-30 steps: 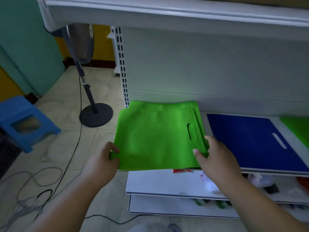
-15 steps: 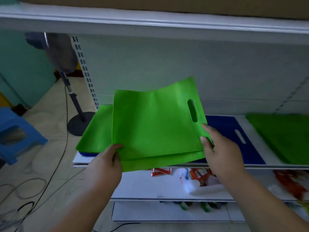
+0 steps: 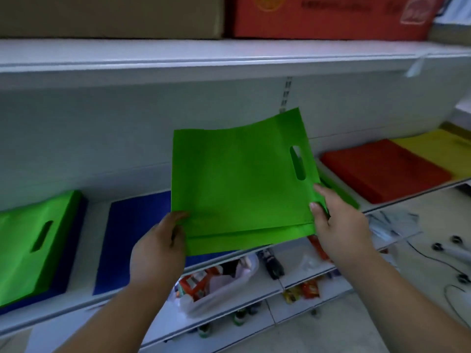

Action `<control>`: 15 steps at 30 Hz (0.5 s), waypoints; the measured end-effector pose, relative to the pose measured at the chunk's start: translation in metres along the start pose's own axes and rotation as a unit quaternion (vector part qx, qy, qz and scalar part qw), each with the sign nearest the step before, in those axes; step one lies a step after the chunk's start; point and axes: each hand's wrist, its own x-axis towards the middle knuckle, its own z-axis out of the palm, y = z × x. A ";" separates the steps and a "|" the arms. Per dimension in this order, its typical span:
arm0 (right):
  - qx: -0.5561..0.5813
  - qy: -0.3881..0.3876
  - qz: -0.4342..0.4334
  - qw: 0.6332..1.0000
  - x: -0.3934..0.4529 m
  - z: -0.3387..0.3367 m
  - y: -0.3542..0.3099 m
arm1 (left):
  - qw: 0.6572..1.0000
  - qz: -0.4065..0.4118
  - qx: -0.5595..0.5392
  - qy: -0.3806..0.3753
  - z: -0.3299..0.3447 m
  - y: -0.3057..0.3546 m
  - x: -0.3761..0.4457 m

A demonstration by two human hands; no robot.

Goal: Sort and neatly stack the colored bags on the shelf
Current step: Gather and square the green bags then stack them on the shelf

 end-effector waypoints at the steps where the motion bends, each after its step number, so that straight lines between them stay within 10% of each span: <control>1: -0.007 0.008 0.009 1.000 0.004 -0.004 0.014 | 1.000 0.009 0.000 -0.015 0.012 0.010 0.008; 15: -0.004 -0.130 -0.028 0.991 0.113 -0.014 0.171 | 0.996 0.004 0.091 0.010 0.155 0.103 0.038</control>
